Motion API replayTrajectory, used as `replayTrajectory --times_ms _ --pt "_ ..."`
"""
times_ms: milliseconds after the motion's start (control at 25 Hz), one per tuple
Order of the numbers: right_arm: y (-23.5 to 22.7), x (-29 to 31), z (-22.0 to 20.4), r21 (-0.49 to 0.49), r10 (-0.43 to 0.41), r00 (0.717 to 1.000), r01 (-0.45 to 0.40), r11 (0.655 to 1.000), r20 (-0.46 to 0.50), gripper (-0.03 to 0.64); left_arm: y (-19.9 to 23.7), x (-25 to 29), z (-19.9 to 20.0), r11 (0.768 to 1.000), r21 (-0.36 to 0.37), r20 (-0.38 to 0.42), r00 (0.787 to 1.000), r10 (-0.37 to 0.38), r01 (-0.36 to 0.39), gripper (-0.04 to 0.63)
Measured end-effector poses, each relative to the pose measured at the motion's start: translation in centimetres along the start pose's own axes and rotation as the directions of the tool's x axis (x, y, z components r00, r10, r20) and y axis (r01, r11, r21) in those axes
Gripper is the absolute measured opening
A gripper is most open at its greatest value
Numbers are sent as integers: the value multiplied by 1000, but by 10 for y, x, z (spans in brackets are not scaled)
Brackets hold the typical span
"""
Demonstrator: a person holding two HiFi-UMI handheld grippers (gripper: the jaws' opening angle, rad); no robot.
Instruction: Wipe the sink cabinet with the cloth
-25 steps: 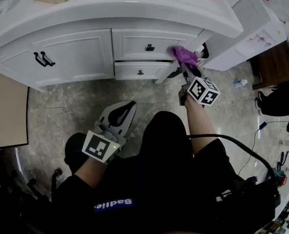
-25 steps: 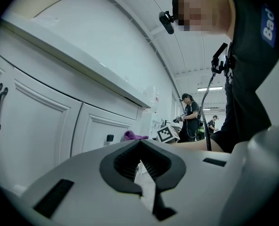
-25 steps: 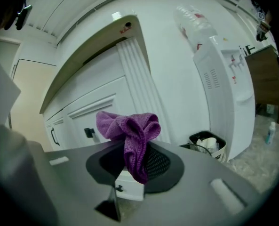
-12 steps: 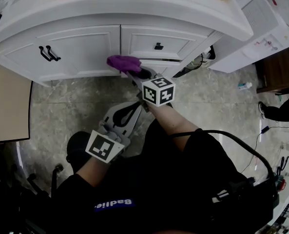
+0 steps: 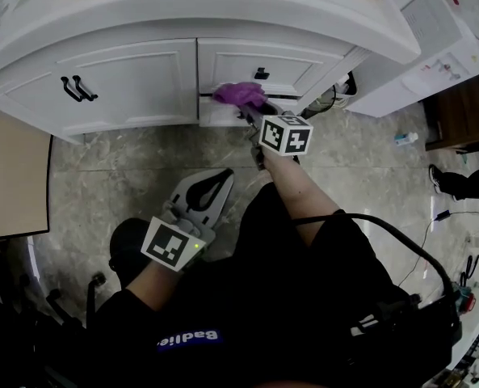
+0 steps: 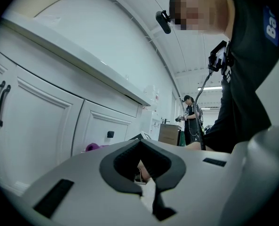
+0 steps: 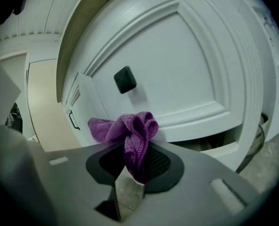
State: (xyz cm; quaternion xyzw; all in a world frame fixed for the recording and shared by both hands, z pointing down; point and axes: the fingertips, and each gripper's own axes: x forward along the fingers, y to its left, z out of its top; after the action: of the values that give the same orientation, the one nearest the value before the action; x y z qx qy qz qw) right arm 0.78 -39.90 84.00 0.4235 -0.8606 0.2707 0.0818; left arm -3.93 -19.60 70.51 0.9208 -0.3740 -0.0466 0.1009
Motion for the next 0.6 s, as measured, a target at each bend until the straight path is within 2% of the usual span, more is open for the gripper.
replayTrajectory --times_ms 120,400,600 --pt "-31 -22 6 -17 -58 998 59 998 19 87 -5 6 -2 1000 -6 -7 1000 -15 15 5" --pt "-115 -83 19 57 -214 974 210 976 71 86 -11 16 0 999 -9 0 999 -40 40 5" --pt "-145 -110 24 67 -278 956 273 960 90 86 -10 19 -1 999 -8 2 999 -39 39 5"
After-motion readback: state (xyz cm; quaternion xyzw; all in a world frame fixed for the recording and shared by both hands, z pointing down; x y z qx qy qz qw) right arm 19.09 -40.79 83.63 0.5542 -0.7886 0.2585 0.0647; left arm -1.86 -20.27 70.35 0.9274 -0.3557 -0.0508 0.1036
